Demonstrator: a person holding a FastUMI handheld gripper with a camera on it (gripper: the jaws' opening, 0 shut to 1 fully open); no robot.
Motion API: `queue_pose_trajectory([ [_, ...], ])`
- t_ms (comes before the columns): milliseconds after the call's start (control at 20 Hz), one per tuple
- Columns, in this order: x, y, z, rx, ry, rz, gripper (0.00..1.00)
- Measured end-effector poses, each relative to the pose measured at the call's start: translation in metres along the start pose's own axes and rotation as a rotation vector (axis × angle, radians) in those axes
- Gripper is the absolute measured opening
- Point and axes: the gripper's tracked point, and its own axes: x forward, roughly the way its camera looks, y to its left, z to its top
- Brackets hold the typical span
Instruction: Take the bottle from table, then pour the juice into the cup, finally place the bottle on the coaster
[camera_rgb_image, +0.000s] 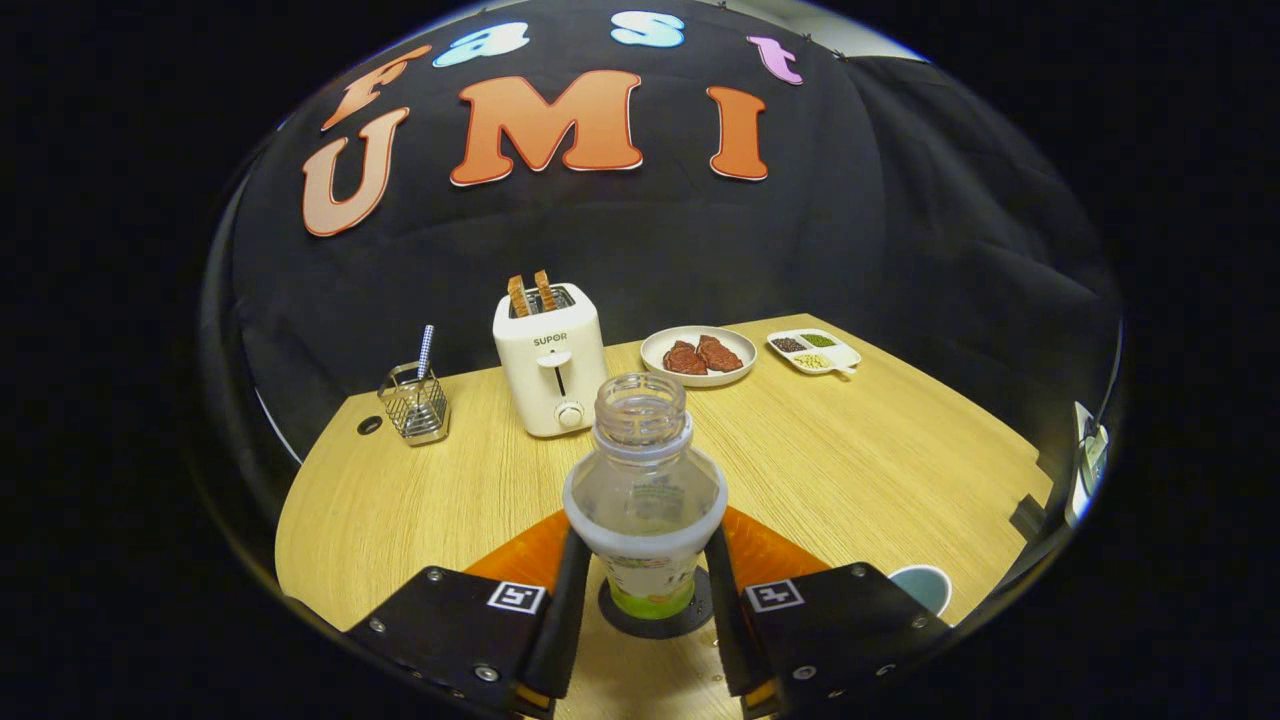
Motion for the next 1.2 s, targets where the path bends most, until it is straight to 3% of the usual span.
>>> queue_pose_trajectory([
  [550,-0.006,0.0,-0.004,0.017,0.004,0.003,0.69],
  [750,-0.014,0.002,-0.002,0.046,0.005,0.032,0.97],
  [1000,-0.043,-0.001,0.018,0.068,-0.055,0.054,0.98],
  [1200,-0.092,0.01,0.055,0.021,-0.141,0.099,0.98],
])
